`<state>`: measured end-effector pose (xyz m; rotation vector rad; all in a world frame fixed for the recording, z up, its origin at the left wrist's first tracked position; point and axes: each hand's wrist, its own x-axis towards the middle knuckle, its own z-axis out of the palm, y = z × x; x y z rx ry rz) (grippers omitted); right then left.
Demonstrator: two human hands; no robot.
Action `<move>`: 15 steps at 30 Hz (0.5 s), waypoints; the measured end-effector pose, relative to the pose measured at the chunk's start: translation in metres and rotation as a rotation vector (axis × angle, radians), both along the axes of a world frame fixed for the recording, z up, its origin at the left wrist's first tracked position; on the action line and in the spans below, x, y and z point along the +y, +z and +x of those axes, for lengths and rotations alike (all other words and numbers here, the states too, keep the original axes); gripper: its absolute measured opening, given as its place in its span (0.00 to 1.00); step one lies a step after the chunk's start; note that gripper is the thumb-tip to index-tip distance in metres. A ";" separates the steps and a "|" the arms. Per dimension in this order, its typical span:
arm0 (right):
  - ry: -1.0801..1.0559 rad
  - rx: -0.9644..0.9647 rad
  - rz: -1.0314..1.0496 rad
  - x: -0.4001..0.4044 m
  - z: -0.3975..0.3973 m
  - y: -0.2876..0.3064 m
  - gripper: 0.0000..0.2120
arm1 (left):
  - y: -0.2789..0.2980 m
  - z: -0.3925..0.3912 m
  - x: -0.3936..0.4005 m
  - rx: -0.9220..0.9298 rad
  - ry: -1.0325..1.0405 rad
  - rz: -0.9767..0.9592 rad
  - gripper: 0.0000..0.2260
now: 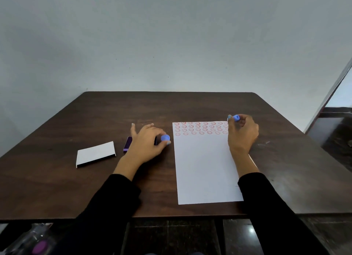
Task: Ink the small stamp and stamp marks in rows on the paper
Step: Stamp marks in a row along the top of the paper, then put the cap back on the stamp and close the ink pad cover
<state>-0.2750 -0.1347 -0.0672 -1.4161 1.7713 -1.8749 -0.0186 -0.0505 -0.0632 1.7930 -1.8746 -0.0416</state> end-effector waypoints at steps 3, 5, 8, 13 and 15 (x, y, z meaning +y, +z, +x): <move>0.009 0.016 0.002 0.000 0.000 0.000 0.12 | 0.016 -0.002 -0.020 0.043 0.053 -0.113 0.10; 0.007 0.022 0.000 0.000 0.000 0.000 0.12 | 0.017 -0.003 -0.030 0.047 0.101 -0.158 0.11; -0.004 0.035 -0.019 -0.002 -0.001 -0.003 0.11 | 0.004 0.002 -0.036 0.044 0.175 -0.189 0.15; -0.055 -0.004 -0.115 -0.003 -0.004 0.001 0.12 | -0.001 0.014 -0.038 0.103 0.165 -0.293 0.13; -0.100 -0.050 -0.165 -0.002 -0.007 0.006 0.12 | 0.002 0.015 -0.037 0.154 0.164 -0.335 0.12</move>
